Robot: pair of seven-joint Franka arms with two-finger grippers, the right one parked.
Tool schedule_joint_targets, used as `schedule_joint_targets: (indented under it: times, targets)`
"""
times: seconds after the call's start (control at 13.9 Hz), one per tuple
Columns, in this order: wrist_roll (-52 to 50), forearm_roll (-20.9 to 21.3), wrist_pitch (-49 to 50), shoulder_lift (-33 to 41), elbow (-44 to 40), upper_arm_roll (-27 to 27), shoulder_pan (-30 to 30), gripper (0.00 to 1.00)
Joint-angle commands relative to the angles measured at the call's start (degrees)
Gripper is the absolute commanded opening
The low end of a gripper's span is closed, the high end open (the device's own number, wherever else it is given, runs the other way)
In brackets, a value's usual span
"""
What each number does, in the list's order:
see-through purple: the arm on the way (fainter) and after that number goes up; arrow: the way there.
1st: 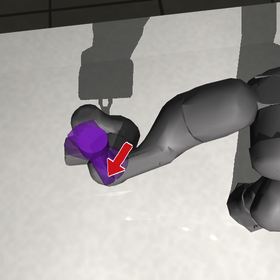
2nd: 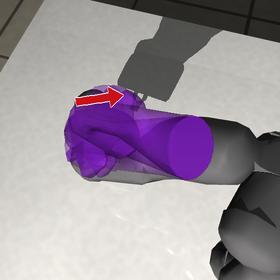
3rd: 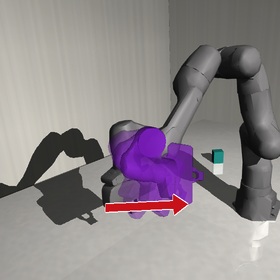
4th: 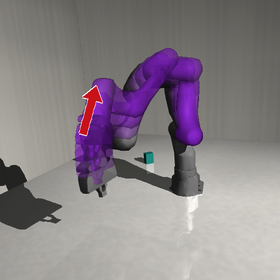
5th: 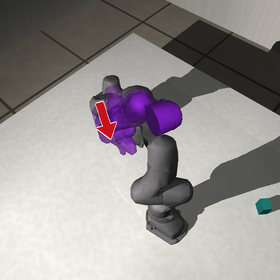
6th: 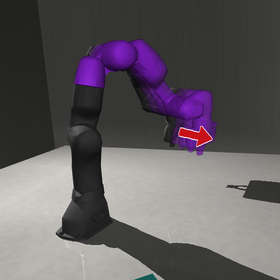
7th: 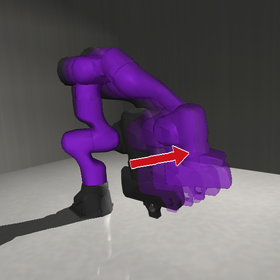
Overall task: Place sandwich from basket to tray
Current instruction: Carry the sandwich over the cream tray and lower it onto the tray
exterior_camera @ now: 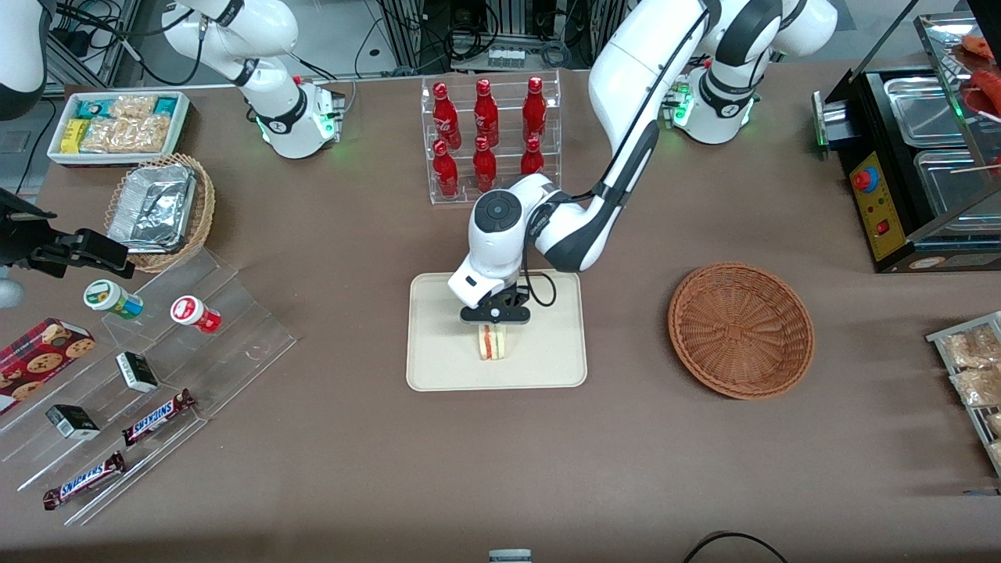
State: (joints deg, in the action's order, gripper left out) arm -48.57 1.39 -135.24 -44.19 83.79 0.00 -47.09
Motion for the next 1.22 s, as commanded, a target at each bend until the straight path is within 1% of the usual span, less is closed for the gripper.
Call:
schedule_joint_targets:
  times: [0.0,0.29,0.5,0.65,0.79,0.93,1.15]
  targets:
    - [-1.3,0.0,0.1,2.1,1.6,-0.3,-0.2,0.99]
    - [-1.8,-0.1,3.0,5.7,1.6,-1.0,-0.2,0.99]
    - [-5.8,0.1,7.3,9.5,1.6,-2.5,-0.3,0.99]
    - [-6.4,0.1,11.6,12.9,1.6,-3.1,-0.2,0.99]
    - [-7.1,0.1,17.5,16.7,1.7,-5.3,-0.3,0.99]
    - [-9.9,0.7,23.8,20.6,1.7,-7.4,-0.2,0.99]
    - [-9.7,0.7,29.1,24.6,1.8,-11.7,-0.2,0.99]
